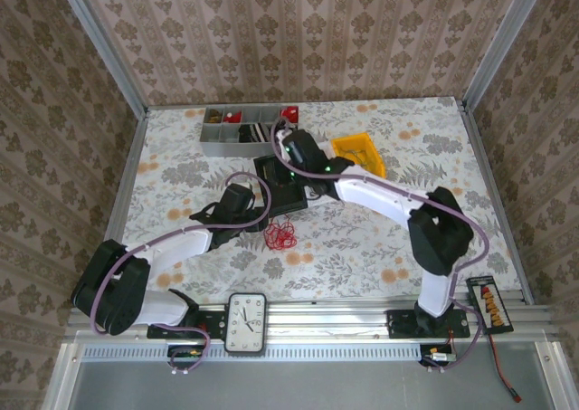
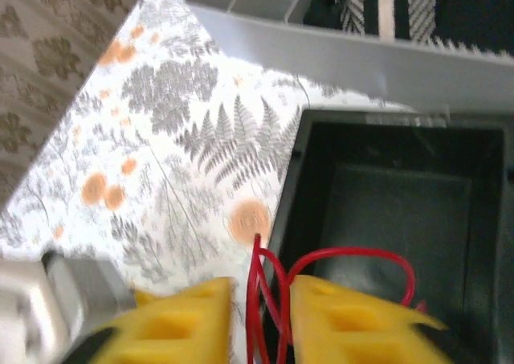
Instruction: Untangle the cables
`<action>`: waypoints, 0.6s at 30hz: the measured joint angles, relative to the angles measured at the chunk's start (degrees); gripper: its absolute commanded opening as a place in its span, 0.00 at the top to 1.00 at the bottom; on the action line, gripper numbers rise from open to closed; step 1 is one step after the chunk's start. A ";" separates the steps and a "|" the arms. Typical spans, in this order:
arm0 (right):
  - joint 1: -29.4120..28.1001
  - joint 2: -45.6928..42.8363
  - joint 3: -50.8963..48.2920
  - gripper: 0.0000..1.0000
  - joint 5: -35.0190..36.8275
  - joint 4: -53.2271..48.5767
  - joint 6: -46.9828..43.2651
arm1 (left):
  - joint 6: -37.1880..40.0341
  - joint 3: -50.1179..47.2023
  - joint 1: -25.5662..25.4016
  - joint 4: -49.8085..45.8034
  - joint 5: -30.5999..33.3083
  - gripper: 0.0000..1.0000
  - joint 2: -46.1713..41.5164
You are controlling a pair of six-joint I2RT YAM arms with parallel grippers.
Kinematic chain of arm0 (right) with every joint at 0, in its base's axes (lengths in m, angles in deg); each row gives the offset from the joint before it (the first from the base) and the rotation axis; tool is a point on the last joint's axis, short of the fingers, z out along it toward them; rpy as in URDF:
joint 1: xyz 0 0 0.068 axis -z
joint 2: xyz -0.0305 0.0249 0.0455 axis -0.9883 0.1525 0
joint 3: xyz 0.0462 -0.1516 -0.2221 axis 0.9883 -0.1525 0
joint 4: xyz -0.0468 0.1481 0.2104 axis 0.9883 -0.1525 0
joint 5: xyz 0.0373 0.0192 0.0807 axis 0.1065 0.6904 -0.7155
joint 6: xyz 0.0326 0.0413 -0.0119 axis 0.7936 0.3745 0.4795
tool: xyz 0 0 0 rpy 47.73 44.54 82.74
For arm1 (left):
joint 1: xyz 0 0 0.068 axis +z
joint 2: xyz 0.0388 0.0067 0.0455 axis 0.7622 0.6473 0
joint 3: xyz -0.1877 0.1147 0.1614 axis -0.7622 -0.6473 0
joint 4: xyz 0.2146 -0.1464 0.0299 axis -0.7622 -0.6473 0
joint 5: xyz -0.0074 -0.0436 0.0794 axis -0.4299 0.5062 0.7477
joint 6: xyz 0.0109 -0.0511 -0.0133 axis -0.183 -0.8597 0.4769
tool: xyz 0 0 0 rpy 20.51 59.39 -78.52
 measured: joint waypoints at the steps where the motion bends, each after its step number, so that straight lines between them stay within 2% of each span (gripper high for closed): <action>1: 0.31 1.18 1.38 0.52 -0.02 -0.04 -0.24 | 0.24 0.07 -0.13 -0.04 -0.09 0.29 0.00; 5: 1.07 1.05 -0.22 0.51 0.02 -0.09 -0.37 | 2.16 0.57 -1.09 -1.36 -0.83 0.29 -0.57; 13: 0.37 -9.81 -22.12 0.53 -0.26 1.60 1.33 | 8.35 0.55 -6.01 -4.74 -6.34 0.29 -8.61; 18: -1.11 -11.28 -28.74 0.55 -3.02 1.51 1.29 | 10.62 0.57 -7.72 -5.18 -10.49 0.33 -9.97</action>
